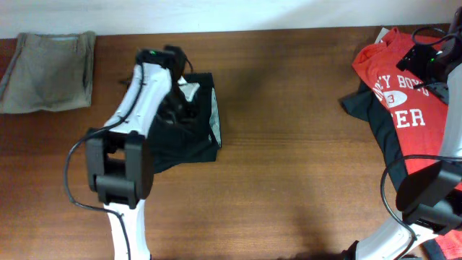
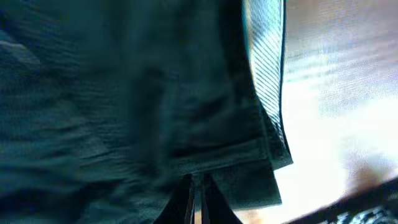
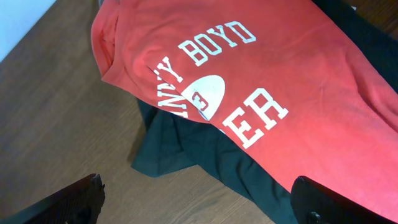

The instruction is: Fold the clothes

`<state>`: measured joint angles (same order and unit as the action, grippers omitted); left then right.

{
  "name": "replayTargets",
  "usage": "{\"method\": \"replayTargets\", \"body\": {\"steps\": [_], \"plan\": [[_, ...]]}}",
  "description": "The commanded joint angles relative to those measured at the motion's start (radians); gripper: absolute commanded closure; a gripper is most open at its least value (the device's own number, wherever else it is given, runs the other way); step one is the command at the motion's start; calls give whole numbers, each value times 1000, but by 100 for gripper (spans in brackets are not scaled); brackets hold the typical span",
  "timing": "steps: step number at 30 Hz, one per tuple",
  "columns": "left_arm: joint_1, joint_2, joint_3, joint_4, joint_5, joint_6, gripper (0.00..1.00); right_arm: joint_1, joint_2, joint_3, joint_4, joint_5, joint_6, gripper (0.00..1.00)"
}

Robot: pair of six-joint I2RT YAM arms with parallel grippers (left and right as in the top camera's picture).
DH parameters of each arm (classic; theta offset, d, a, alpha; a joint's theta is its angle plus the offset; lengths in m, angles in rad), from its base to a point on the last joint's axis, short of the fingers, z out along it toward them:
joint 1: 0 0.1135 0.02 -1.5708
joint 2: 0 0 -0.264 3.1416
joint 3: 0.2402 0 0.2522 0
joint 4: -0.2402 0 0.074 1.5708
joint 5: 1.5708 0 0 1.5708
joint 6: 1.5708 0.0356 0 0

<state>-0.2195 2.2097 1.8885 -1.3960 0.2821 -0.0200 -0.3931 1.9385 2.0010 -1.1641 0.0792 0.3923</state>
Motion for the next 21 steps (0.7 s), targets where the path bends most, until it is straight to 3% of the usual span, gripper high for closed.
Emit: {"method": "replayTargets", "body": {"steps": [1, 7, 11, 12, 13, 15, 16, 17, 19, 20, 21], "plan": [[-68, 3, -133, 103, 97, 5, 94, 0, -5, 11, 0, 12, 5, 1], [-141, 0, -266, 227, 115, -20, 94, 0, -5, 11, 0, 11, 5, 1], [-129, -73, -22, 89, 85, 47, 93, 0, -5, 11, 0, 12, 5, 1], [-109, -111, 73, 56, 29, 47, 78, 0, -5, 11, 0, 12, 5, 1], [-93, -123, 109, 50, -11, 47, 70, 0, -5, 11, 0, 12, 5, 1], [11, -146, 150, 48, -111, 42, 31, 0, -5, 11, 0, 12, 5, 1], [76, -145, 150, 52, -145, 42, 25, 0, -5, 11, 0, 11, 5, 1], [147, -143, 147, 67, -156, 42, 1, 0, -5, 11, 0, 12, 5, 1], [325, -143, 145, 82, -77, 43, 1, 0, -5, 11, 0, 11, 5, 1], [455, -143, 115, 85, 75, 100, 1, 0, -5, 11, 0, 12, 5, 2], [494, -143, 92, 90, 100, 124, 1, 0, -5, 11, 0, 12, 5, 1]]}}
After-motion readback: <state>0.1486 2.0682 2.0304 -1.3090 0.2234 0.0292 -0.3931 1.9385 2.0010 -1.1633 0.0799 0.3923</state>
